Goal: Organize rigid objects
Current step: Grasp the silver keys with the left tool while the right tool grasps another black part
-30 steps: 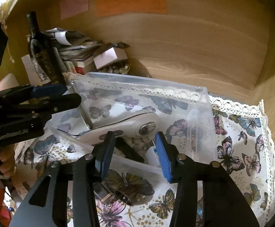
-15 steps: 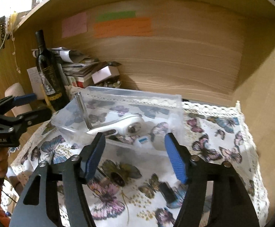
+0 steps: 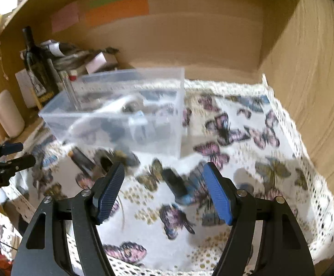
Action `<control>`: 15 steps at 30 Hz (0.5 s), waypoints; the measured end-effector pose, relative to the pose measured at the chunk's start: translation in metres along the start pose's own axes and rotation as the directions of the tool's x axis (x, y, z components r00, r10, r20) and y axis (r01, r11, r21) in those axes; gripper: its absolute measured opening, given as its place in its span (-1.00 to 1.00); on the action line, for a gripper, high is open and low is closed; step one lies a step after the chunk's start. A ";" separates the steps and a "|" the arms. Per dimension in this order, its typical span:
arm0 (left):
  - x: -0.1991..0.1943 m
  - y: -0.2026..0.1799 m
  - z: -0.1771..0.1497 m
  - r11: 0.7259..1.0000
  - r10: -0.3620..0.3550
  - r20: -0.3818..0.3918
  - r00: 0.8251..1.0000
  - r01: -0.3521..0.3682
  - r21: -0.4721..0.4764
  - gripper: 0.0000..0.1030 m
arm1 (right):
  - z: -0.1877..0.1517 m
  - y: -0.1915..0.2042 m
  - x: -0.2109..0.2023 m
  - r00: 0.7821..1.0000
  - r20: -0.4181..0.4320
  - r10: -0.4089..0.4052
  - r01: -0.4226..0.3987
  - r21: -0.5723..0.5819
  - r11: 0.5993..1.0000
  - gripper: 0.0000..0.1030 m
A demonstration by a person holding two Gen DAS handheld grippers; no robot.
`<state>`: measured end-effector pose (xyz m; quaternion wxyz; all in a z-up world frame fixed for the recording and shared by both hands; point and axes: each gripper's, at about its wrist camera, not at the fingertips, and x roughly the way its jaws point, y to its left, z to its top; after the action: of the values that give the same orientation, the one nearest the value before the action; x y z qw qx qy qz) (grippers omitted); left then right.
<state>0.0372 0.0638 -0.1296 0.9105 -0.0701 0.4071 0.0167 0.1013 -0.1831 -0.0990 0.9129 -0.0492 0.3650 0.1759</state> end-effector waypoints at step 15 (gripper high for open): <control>0.008 -0.016 -0.030 1.000 0.017 -0.004 1.000 -0.017 0.020 -0.26 | -0.009 -0.001 0.016 0.998 -0.061 -0.006 0.004 -0.032 0.999 0.33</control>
<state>0.0220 0.0431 -0.1539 0.9103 -0.0577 0.4095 0.0202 0.1067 -0.1810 -0.1167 0.9009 -0.0698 0.3897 0.1777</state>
